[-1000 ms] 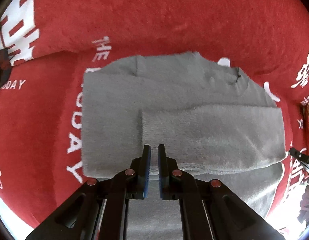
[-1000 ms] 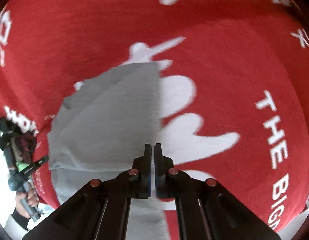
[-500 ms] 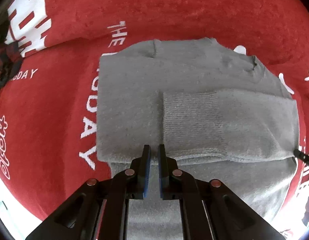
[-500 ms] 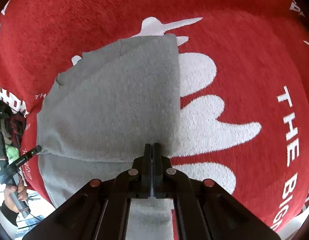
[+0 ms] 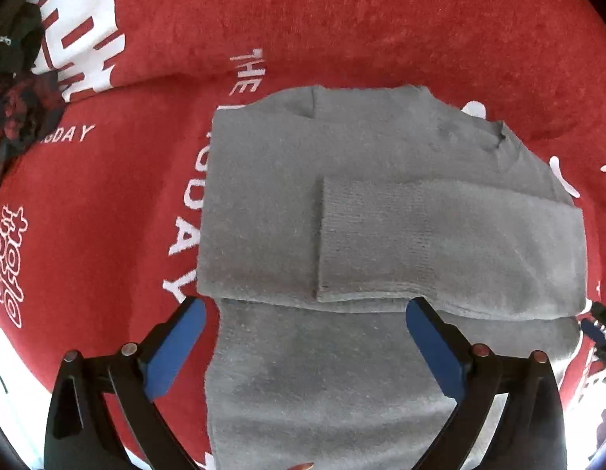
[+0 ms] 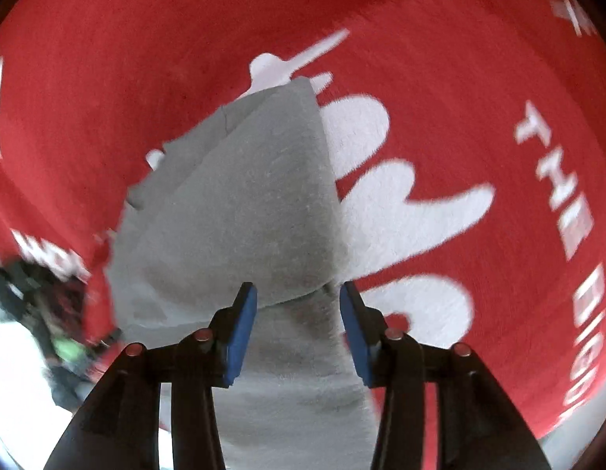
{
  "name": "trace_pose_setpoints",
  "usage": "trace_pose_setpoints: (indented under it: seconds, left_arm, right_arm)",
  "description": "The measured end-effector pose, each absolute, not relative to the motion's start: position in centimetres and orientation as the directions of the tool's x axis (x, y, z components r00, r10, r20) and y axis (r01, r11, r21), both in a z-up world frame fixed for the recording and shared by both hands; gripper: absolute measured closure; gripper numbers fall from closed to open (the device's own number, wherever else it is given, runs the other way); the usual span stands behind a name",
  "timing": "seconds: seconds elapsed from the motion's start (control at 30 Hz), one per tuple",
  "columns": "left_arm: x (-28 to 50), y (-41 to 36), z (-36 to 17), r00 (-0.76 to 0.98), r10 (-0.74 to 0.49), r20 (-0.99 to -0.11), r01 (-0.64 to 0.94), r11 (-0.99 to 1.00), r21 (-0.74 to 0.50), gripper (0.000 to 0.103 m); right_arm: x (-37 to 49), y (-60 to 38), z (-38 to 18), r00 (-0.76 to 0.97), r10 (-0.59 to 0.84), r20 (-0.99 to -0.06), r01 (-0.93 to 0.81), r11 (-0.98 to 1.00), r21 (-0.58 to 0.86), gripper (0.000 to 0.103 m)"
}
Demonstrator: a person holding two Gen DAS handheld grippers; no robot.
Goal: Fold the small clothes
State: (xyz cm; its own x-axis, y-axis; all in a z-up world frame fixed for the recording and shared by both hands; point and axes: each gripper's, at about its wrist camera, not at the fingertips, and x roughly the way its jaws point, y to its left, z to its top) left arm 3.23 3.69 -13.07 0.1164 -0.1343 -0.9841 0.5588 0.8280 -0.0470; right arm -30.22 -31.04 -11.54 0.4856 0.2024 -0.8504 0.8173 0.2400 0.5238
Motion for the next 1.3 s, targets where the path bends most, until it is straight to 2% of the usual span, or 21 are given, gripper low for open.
trace_pose_setpoints:
  seconds: [0.17,0.23,0.27,0.3,0.5,0.57,0.87,0.93,1.03,1.07,1.27,1.3]
  left_arm:
    - [3.4,3.3,-13.2,0.085,-0.146,-0.986,0.554,0.829,-0.075,0.001]
    - [3.3,3.2,-13.2,0.077,-0.144,-0.987,0.555,0.828,-0.077,0.001]
    - [3.2,3.1,-13.4,0.074,-0.142,-0.987,0.557,0.827,-0.077,0.001]
    - [3.1,2.9,-13.5,0.065,-0.147,-0.987,0.565,0.821,-0.085,0.001]
    - [2.1,2.6,-14.4,0.060,-0.121,-0.991,0.584,0.809,-0.064,0.001]
    - [1.8,2.5,-14.3,0.062,-0.115,-0.991,0.588,0.807,-0.057,0.001]
    - [0.6,2.4,-12.5,0.085,-0.119,-0.989,0.614,0.788,-0.042,0.001]
    - [0.4,2.4,-12.2,0.085,-0.125,-0.989,0.615,0.788,-0.047,0.001]
    - [0.4,2.8,-12.0,0.082,-0.126,-0.989,0.625,0.780,-0.048,0.001]
    - [0.3,2.9,-11.8,0.082,-0.124,-0.989,0.633,0.773,-0.044,0.001]
    - [0.2,3.9,-11.3,0.067,-0.119,-0.991,0.661,0.749,-0.046,0.001]
    - [0.2,4.2,-11.1,0.060,-0.121,-0.991,0.664,0.746,-0.051,0.001]
  right_arm:
    - [-30.8,-30.7,-13.8,0.577,0.210,-0.789,0.801,0.042,0.597,0.055]
    - [-30.6,-30.9,-14.3,0.597,0.194,-0.778,0.794,-0.003,0.608,0.061]
    - [-30.5,-31.0,-14.4,0.596,0.192,-0.780,0.795,-0.003,0.607,0.082]
    - [-30.3,-31.2,-14.2,0.575,0.190,-0.796,0.808,0.021,0.589,0.097]
    - [-28.5,-30.7,-13.1,0.413,0.159,-0.897,0.849,0.287,0.442,0.097]
    - [-28.5,-30.6,-13.4,0.403,0.176,-0.898,0.848,0.297,0.438,0.097]
    - [-28.7,-29.6,-11.8,0.354,0.181,-0.917,0.843,0.362,0.397,0.096]
    - [-28.8,-29.1,-11.5,0.351,0.184,-0.918,0.842,0.367,0.396,0.092]
    - [-28.7,-28.2,-11.3,0.359,0.193,-0.913,0.839,0.362,0.406,0.072]
    - [-28.6,-27.9,-11.2,0.362,0.194,-0.912,0.838,0.361,0.410,0.061]
    - [-27.8,-25.2,-10.7,0.380,0.212,-0.901,0.820,0.374,0.434,0.058]
    - [-27.7,-24.6,-10.5,0.380,0.213,-0.900,0.816,0.380,0.435,0.052]
